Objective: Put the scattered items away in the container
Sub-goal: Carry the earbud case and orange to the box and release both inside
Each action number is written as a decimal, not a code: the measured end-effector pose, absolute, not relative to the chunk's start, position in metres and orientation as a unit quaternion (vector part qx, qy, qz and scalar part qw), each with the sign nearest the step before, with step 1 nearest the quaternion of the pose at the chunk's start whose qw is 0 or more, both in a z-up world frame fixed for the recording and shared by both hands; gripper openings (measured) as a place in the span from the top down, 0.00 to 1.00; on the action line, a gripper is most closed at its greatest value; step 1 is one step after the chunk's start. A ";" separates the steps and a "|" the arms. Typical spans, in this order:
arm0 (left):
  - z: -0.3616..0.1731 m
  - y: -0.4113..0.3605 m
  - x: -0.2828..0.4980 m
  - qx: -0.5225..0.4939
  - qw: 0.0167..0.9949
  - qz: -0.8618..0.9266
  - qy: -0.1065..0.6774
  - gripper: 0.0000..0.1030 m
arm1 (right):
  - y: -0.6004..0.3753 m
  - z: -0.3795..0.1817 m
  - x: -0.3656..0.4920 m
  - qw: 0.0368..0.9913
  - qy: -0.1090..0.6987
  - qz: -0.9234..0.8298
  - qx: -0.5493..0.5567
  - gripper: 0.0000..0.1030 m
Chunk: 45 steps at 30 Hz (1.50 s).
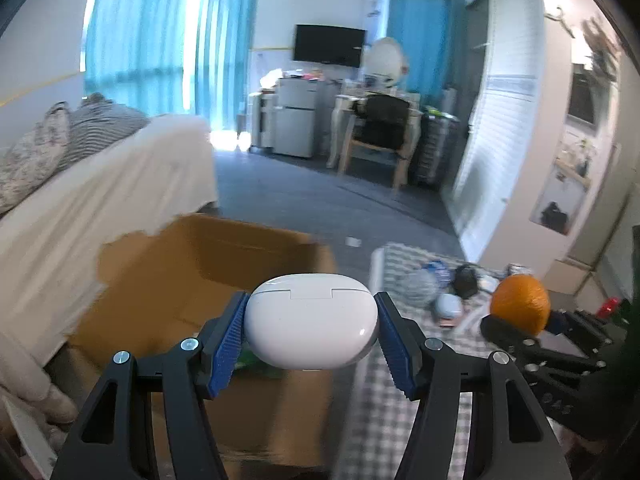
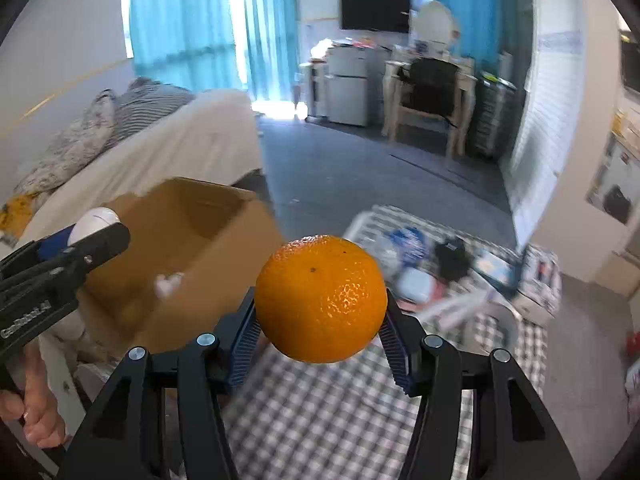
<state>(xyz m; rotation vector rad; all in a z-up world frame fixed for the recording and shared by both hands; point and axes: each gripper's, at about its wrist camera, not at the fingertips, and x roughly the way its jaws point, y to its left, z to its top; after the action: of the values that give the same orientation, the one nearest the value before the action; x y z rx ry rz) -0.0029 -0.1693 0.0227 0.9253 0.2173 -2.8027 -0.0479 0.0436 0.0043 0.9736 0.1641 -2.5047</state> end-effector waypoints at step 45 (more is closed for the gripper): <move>-0.035 -0.306 0.005 0.368 0.192 -0.901 0.125 0.34 | -0.151 -0.088 -0.080 0.308 0.188 -0.835 0.415 0.45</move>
<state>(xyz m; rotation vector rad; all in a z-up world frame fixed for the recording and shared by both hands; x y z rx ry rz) 0.0055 -0.3056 -0.0351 1.0339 0.3507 -2.5304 -0.0801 -0.1513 -0.0877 1.0973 0.4975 -2.2081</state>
